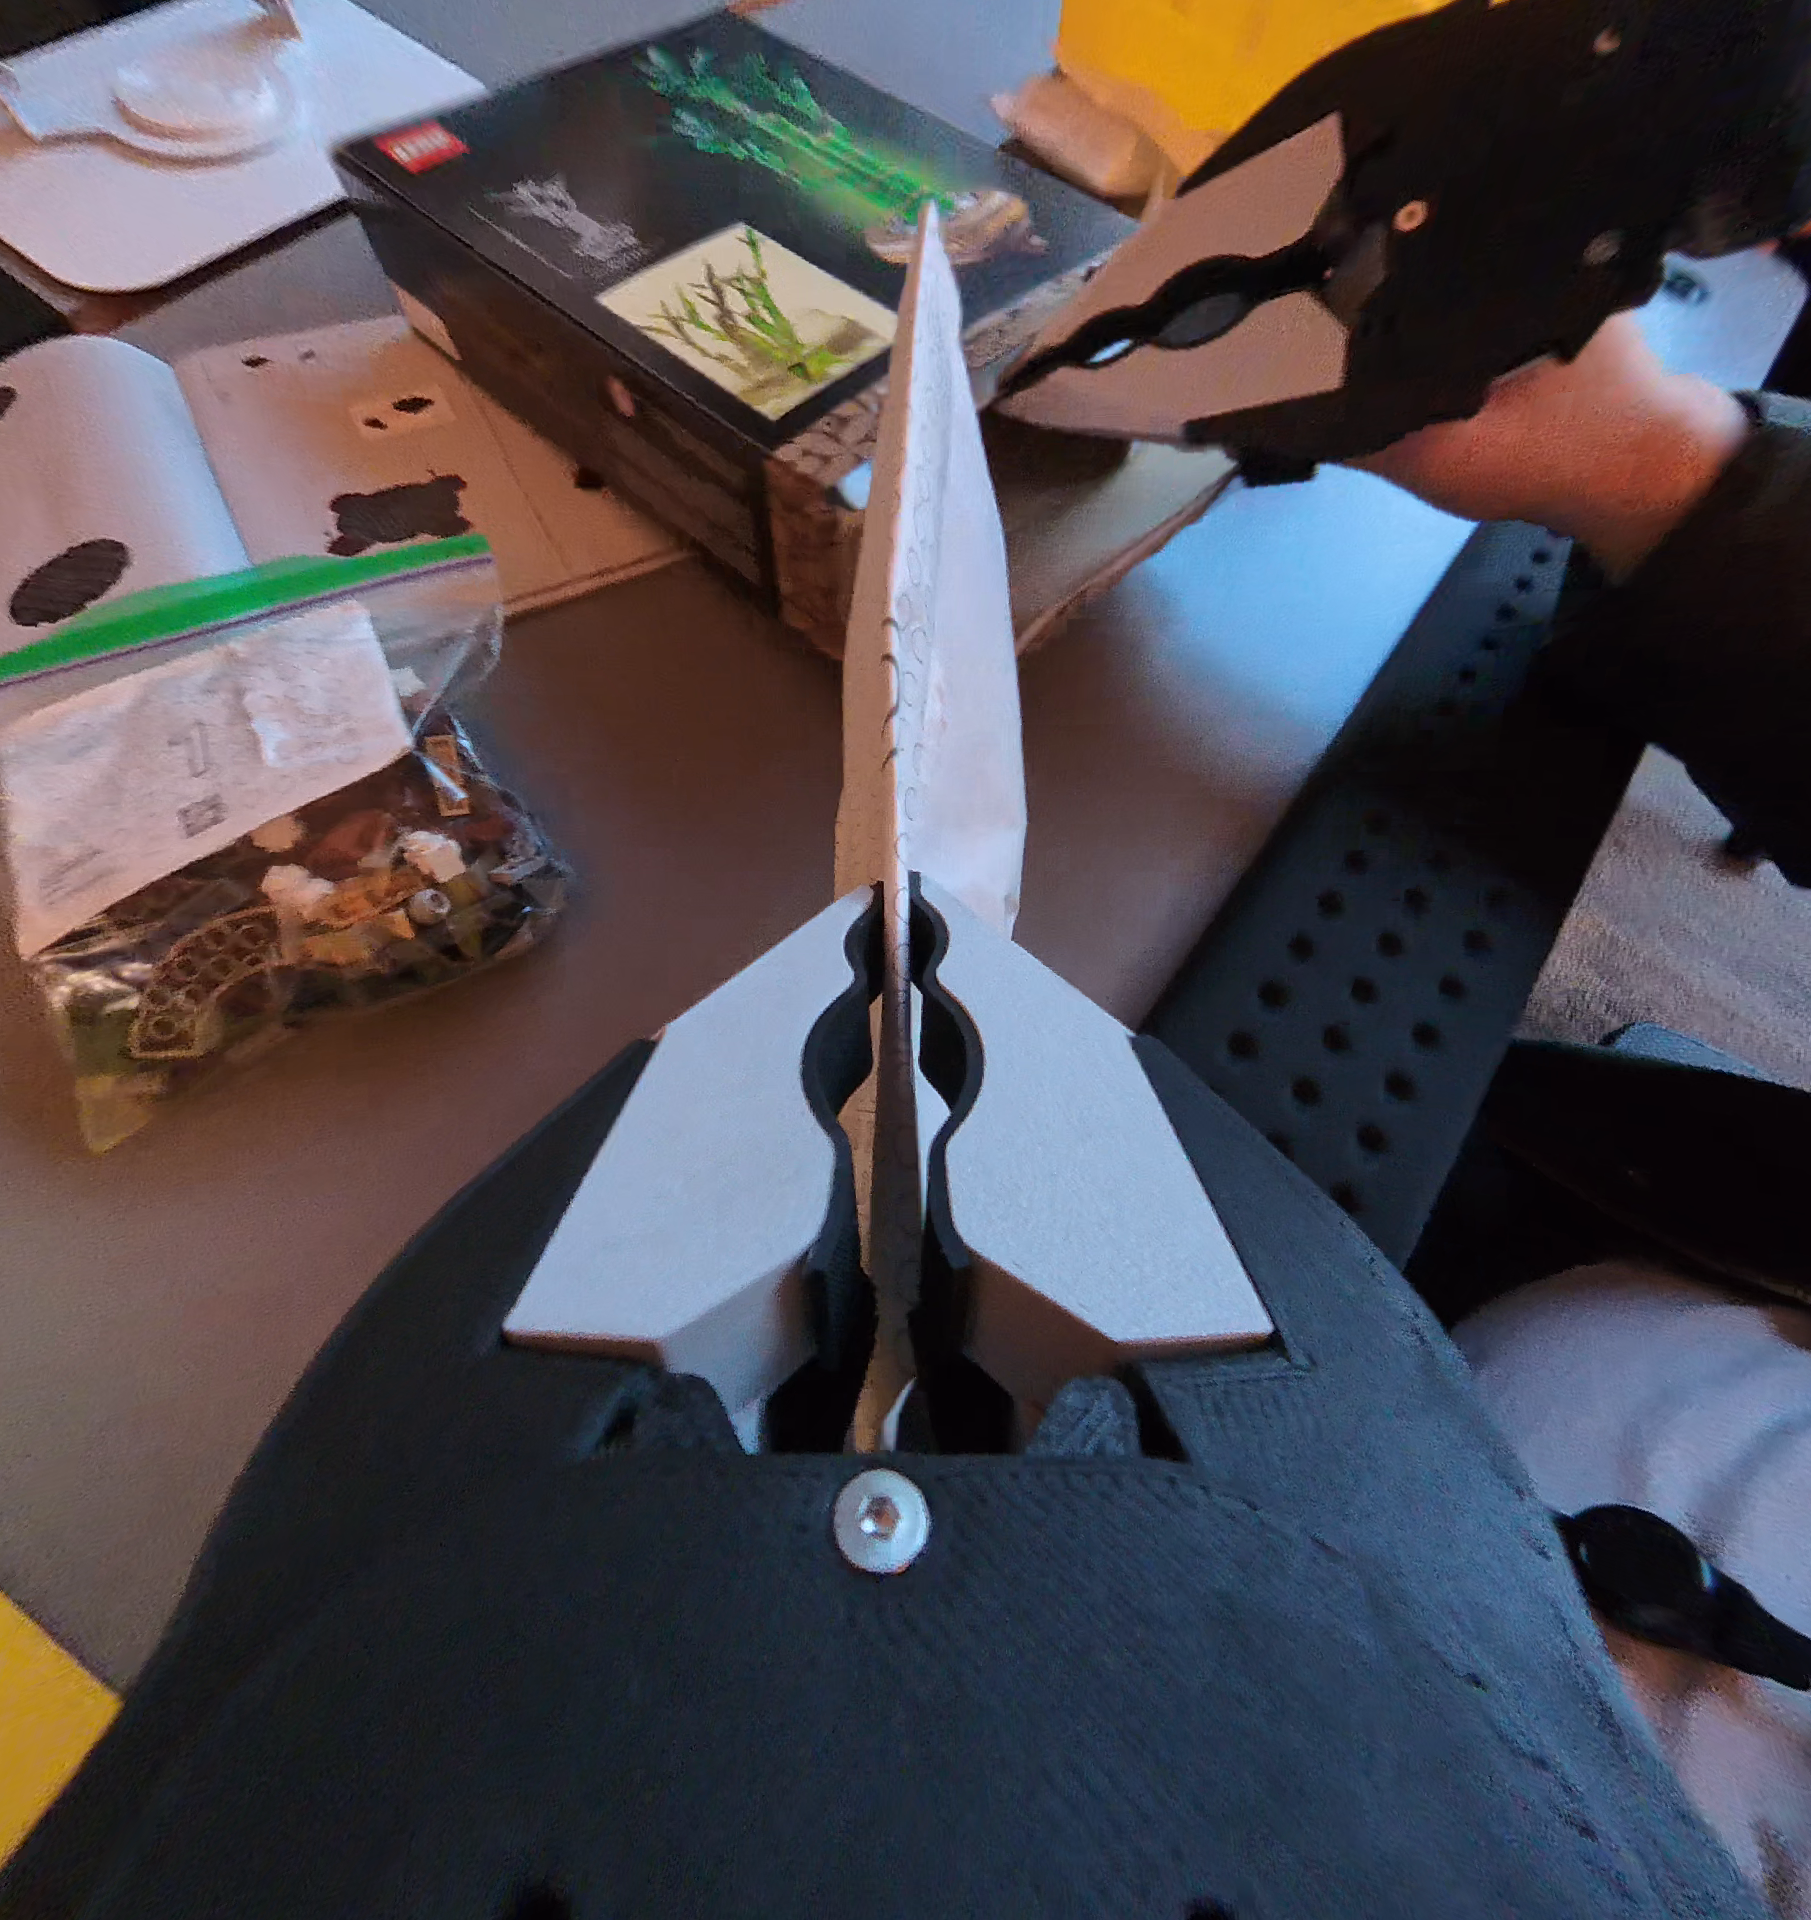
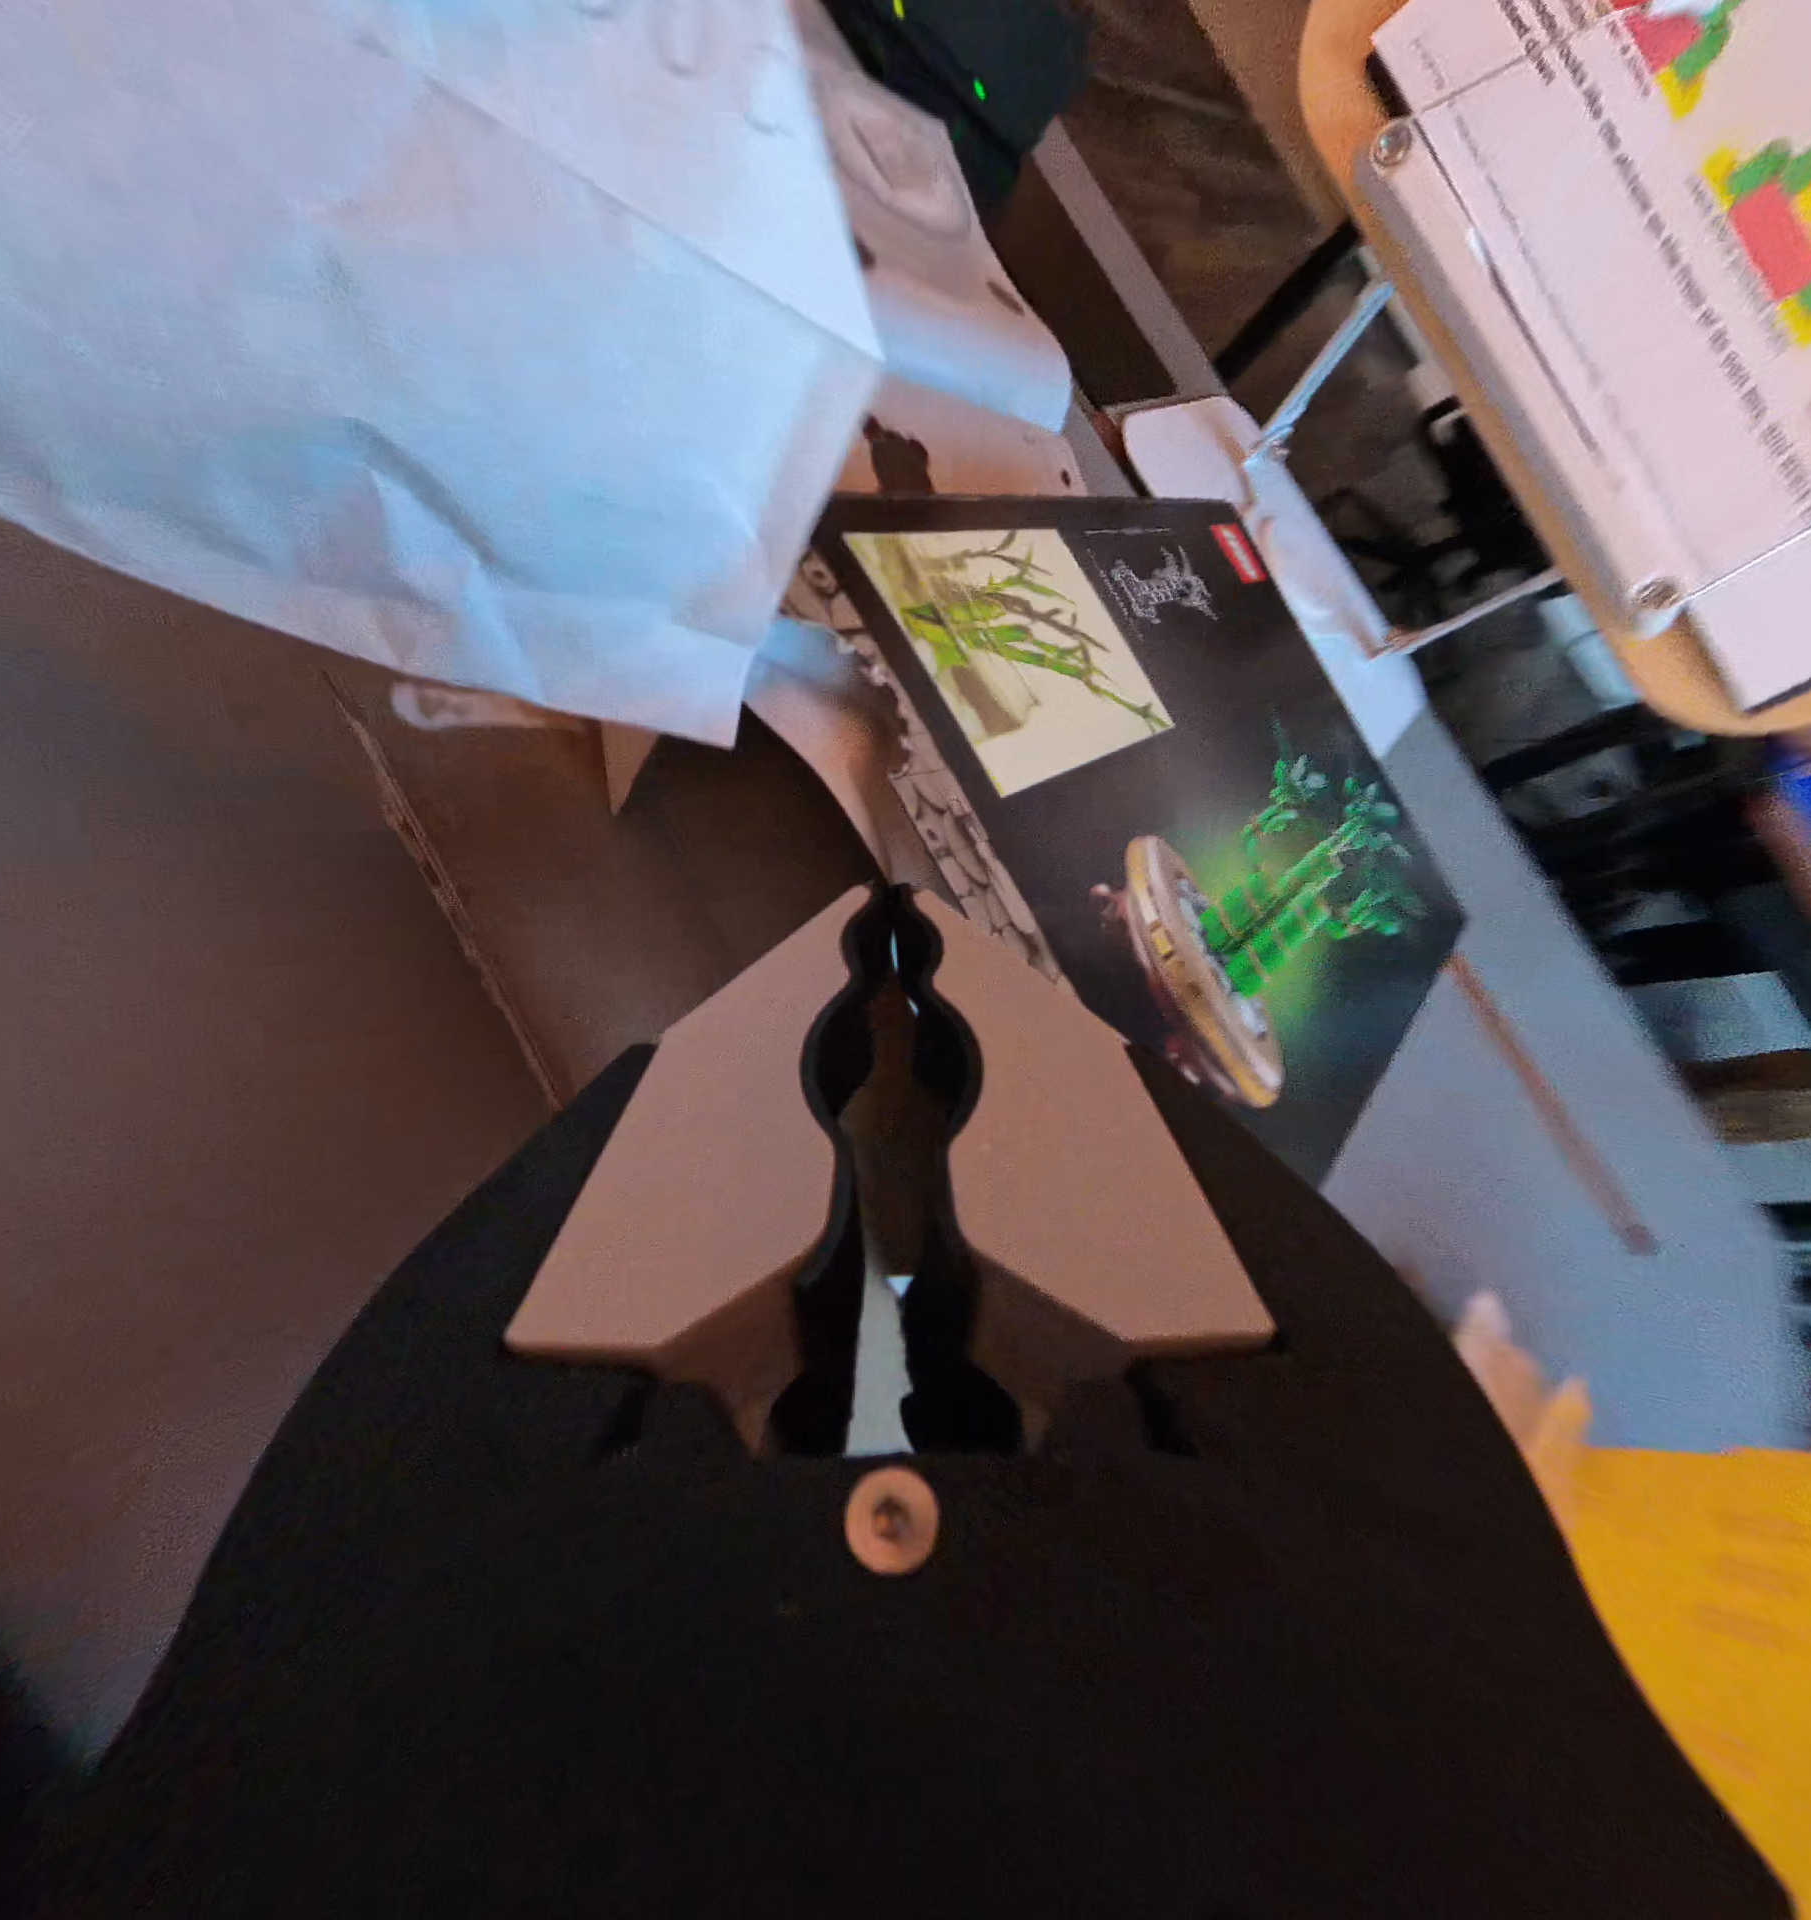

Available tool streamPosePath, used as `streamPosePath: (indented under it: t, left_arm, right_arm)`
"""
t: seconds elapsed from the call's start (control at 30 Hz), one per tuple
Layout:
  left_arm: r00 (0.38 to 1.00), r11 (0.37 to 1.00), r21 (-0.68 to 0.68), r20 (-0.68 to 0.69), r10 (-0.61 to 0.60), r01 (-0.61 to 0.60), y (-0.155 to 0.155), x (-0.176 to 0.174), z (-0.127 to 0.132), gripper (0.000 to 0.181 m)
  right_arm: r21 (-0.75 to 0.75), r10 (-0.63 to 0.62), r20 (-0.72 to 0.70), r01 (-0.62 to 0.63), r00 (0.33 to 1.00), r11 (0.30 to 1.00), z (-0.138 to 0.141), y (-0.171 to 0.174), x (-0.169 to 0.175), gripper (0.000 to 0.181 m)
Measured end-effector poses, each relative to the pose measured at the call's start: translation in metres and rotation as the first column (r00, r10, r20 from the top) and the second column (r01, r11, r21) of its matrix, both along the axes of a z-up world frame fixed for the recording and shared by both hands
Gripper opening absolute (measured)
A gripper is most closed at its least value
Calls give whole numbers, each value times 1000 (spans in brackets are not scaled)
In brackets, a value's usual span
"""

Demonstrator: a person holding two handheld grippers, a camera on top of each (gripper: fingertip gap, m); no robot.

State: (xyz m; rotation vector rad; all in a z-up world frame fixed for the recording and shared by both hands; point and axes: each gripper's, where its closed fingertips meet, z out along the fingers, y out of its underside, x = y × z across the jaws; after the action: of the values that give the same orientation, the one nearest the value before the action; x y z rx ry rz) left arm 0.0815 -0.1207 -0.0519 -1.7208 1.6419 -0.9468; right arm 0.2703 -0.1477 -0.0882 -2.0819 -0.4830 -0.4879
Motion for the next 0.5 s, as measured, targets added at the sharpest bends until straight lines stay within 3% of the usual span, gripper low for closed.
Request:
streamPosePath:
  t: [0.1,0.23,0.37,0.5]
  left_arm:
    - [999,998,-58,49,-2,5,-1,-11,14,0]
    - [992,994,-106,123,8,5,-3,-18,30,0]
    - [984,996,-40,159,81,-76,15,-26,39,0]
    - [985,995,-41,143,101,-96,21,-36,32,0]
  right_arm:
    - [11,61,-178,-60,982,998,24,-15,-13,0]
    - [-1,127,-255,-132,959,991,46,-28,-26,0]
    - [-142,207,-119,-223,971,964,17,-42,-37,0]
    - [-53,254,-227,-273,940,961,16,-50,-54,0]
